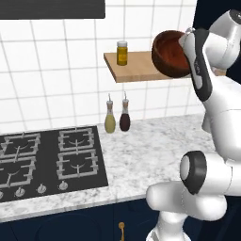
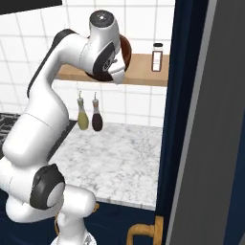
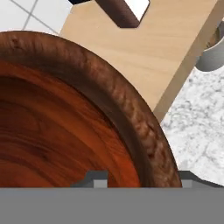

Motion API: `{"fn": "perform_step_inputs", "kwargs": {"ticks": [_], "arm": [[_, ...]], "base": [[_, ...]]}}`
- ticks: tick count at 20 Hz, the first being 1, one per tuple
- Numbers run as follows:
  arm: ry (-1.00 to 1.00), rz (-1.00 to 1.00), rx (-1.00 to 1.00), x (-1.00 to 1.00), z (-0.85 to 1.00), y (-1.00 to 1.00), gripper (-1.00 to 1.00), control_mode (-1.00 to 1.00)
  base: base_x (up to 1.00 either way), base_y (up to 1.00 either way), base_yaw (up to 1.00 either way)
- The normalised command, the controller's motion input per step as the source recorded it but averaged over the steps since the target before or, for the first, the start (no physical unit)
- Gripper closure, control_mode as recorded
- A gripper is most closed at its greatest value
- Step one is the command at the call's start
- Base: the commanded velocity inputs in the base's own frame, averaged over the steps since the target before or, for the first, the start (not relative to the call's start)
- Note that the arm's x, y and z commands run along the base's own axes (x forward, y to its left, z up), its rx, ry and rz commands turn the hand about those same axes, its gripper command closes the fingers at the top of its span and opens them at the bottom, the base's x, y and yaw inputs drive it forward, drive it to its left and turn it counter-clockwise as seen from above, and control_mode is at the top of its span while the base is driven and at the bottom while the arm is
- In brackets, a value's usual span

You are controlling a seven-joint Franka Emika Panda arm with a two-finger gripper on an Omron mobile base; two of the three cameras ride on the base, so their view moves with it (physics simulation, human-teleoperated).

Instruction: Pick up the bowls on the counter and stack them on top of one another in the open cabinet. Place the smaller bowl on top of the larger bowl.

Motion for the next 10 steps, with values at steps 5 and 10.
{"fn": "perform_step_inputs", "kwargs": {"ticks": [5,10], "arm": [[0.0,-0.05,0.04,1.0,-0.28,0.0,1.0,-1.0],[-0.05,-0.1,0.0,0.96,-0.23,0.0,-1.0,-1.0]], "base": [[0.0,0.0,0.0],[0.0,0.0,0.0]]}}
